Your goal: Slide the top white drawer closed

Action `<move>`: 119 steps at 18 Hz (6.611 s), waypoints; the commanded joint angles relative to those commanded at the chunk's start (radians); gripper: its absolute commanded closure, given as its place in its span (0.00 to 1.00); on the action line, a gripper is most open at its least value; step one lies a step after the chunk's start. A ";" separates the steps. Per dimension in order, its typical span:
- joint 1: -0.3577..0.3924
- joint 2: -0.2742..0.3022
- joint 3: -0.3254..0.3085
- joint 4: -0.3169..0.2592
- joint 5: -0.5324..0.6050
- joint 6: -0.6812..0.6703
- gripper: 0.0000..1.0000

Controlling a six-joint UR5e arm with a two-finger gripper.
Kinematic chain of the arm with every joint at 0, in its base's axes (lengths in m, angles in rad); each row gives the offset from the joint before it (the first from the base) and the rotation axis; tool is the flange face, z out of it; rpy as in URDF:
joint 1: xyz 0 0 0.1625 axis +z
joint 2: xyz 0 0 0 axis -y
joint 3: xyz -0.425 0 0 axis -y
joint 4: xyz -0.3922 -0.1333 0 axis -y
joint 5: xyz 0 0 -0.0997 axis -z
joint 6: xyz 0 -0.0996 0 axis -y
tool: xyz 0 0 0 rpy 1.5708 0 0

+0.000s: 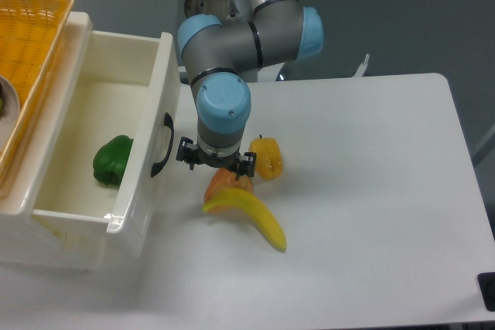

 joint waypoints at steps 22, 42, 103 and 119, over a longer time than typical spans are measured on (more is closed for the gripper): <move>-0.058 0.017 -0.003 -0.002 -0.035 -0.009 0.00; -0.136 0.029 0.011 0.002 -0.043 -0.011 0.00; 0.101 0.031 0.074 0.009 0.012 0.277 0.00; 0.569 0.058 0.054 0.003 0.057 0.819 0.00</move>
